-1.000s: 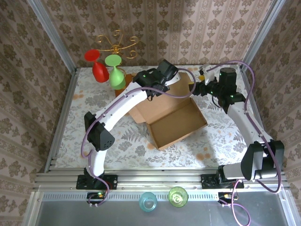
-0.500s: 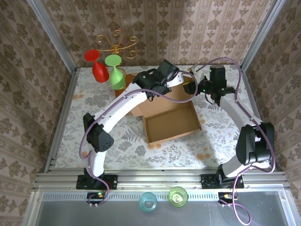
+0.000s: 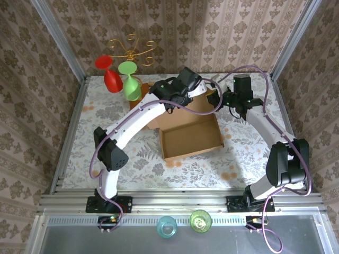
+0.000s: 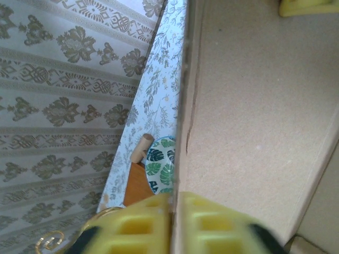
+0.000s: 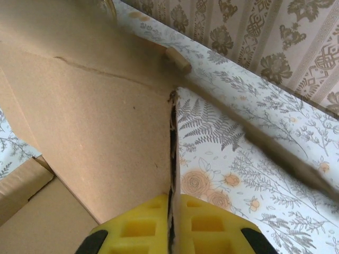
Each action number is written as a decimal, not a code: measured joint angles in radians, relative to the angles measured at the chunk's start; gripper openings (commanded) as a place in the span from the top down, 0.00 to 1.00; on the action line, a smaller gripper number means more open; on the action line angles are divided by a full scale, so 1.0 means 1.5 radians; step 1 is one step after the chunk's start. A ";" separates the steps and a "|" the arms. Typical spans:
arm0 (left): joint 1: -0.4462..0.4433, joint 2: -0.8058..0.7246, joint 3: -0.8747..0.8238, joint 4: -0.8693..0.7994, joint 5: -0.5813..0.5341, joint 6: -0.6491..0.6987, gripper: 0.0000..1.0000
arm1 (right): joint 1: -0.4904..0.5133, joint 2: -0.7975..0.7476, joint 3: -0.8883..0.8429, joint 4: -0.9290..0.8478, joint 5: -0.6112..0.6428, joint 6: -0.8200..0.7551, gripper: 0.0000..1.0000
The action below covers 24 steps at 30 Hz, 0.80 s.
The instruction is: Fold the paper box
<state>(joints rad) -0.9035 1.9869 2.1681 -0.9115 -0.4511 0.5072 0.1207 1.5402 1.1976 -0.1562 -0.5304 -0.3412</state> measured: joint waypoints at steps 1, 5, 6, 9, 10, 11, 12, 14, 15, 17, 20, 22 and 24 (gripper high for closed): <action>0.000 0.000 0.005 -0.001 -0.003 -0.017 0.49 | 0.000 -0.005 -0.008 0.001 0.002 0.000 1.00; 0.003 -0.007 0.040 -0.005 -0.018 -0.111 0.38 | -0.001 -0.020 -0.038 0.010 0.009 0.000 1.00; 0.006 -0.018 0.039 -0.009 -0.013 -0.142 0.37 | -0.002 -0.020 -0.043 0.013 0.009 0.000 1.00; 0.035 -0.093 -0.037 -0.010 0.026 -0.231 0.33 | -0.006 -0.020 -0.050 0.018 0.009 0.000 1.00; 0.050 -0.126 -0.076 -0.005 0.040 -0.253 0.33 | -0.006 -0.021 -0.050 0.018 0.009 0.000 1.00; 0.074 -0.176 -0.140 0.009 0.061 -0.280 0.33 | -0.007 -0.021 -0.051 0.018 0.009 0.000 1.00; 0.101 -0.229 -0.208 0.022 0.081 -0.303 0.33 | -0.008 -0.021 -0.051 0.018 0.009 0.000 1.00; 0.155 -0.325 -0.335 0.055 0.124 -0.344 0.34 | -0.009 -0.021 -0.051 0.019 0.009 0.000 1.00; 0.184 -0.374 -0.402 0.073 0.146 -0.365 0.34 | -0.009 -0.021 -0.051 0.020 0.009 0.000 1.00; 0.220 -0.443 -0.503 0.102 0.183 -0.395 0.34 | -0.010 -0.021 -0.051 0.023 0.006 -0.001 1.00; 0.251 -0.501 -0.625 0.159 0.242 -0.426 0.35 | -0.013 -0.021 -0.051 0.023 -0.001 -0.003 1.00; 0.266 -0.507 -0.685 0.196 0.273 -0.439 0.34 | -0.014 -0.021 -0.051 0.024 -0.002 -0.003 1.00; 0.285 -0.504 -0.751 0.251 0.309 -0.452 0.34 | -0.015 -0.021 -0.051 0.024 -0.004 -0.003 1.00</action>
<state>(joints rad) -0.4755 1.2308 1.0416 -0.5350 0.0128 -0.1711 0.0978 1.5093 1.1206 -0.1207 -0.5369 -0.3462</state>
